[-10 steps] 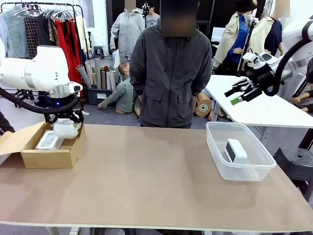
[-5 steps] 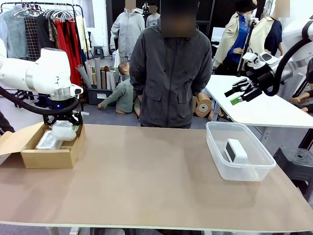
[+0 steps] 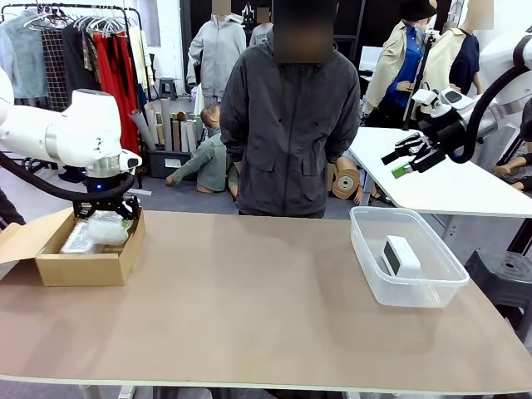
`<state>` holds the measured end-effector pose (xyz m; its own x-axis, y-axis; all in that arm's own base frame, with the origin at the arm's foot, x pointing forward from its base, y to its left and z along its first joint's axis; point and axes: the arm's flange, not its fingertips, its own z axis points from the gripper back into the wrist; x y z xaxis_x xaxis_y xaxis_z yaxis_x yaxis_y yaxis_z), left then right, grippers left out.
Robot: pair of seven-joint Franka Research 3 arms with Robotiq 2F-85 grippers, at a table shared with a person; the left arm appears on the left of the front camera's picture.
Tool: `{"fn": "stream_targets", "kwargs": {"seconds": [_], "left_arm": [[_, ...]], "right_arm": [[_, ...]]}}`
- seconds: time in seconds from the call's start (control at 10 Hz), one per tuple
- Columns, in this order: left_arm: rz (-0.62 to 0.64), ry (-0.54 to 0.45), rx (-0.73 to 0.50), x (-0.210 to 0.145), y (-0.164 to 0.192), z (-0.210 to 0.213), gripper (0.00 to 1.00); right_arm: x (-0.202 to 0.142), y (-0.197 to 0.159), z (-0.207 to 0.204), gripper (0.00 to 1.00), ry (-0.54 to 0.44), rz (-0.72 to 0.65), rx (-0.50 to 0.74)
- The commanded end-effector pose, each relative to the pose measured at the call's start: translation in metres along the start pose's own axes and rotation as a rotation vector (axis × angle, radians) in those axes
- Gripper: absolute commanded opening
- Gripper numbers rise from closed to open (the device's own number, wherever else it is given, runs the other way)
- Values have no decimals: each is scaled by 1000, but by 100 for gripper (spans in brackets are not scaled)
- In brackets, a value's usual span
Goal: Separate and place wrapped and unwrapped clocks.
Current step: If the picked Digital clock is wrapped, place it in the Package Box ; if not, place it in the Organizing box.
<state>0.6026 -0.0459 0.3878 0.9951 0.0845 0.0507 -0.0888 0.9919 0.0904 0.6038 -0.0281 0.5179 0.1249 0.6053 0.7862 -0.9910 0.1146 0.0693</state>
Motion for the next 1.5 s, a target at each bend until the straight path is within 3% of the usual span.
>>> {"fn": "stream_targets", "kwargs": {"seconds": [0.0, 0.6, 0.7, 1.1, 1.2, 1.4], "left_arm": [[-26, -15, 16, 2, 4, -6, 0], [-49, 16, -17, 11, -3, -28, 0], [-51, 20, -21, 11, -2, -28, 12], [-39, 5, -27, 10, -3, -27, 89], [-36, 1, -24, 9, -2, -25, 100], [-25, -17, -18, 4, -1, -18, 100]], "right_arm": [[2, 1, -1, 100, 3, 3, -15], [2, 1, -1, 100, 3, 3, -15], [2, 1, -1, 100, 3, 3, -15], [2, 1, -1, 100, 3, 3, -15], [2, 1, -1, 100, 3, 3, -15], [2, 1, -1, 100, 3, 3, -15]]}}
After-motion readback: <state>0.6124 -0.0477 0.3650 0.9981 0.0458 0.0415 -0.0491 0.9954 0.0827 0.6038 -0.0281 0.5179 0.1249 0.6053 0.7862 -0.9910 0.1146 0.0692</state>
